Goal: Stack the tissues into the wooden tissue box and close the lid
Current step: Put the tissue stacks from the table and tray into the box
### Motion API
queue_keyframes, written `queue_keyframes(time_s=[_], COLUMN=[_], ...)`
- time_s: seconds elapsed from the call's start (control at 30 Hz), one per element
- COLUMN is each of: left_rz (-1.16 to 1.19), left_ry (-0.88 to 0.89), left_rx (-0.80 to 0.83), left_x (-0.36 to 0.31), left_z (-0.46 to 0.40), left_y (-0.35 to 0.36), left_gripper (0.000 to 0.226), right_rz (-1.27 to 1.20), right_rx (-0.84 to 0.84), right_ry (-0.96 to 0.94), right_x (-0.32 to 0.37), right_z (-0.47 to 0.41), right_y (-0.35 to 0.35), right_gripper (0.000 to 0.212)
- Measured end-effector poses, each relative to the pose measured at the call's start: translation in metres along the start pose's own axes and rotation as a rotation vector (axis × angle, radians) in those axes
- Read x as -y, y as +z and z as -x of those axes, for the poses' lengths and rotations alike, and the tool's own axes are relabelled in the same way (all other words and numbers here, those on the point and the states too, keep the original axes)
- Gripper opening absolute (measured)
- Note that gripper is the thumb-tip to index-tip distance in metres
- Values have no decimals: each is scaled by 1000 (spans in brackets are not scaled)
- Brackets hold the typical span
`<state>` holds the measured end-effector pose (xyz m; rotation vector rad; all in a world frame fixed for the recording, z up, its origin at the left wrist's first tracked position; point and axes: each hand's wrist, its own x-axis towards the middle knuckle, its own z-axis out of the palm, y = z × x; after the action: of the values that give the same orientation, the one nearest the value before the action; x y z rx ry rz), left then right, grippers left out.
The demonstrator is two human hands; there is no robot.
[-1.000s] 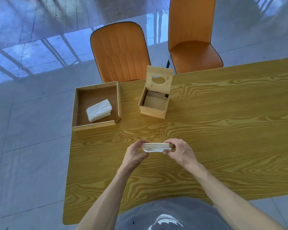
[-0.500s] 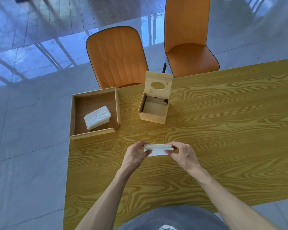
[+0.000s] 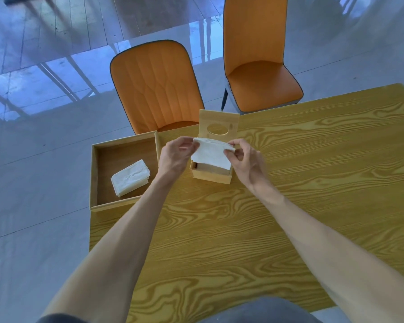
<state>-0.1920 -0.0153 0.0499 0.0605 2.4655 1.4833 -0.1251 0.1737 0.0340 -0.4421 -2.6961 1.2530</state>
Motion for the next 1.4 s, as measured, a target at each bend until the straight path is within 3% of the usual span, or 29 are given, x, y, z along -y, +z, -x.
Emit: queue_keyframes(time_s=[0.23, 0.43, 0.7, 1.1, 1.4], left_rz=[-125, -175, -352, -532, -540], left_ry=[-13, -74, -38, -92, -137], left_rx=[-11, 21, -93, -160, -173], left_x=[6, 19, 21, 20, 26], left_z=[-16, -12, -12, -23, -26], left_y=[13, 23, 32, 49, 53], left_gripper=[29, 30, 30, 25, 27], right_rz=[93, 143, 268, 342, 414], right_rx=[-25, 0, 18, 44, 55], right_ry=[118, 102, 164, 167, 122], right_x=[-13, -22, -19, -19, -23], right_z=[-7, -9, -17, -29, -41], right_y=[22, 24, 28, 30, 34], right_gripper=[25, 28, 29, 29, 16])
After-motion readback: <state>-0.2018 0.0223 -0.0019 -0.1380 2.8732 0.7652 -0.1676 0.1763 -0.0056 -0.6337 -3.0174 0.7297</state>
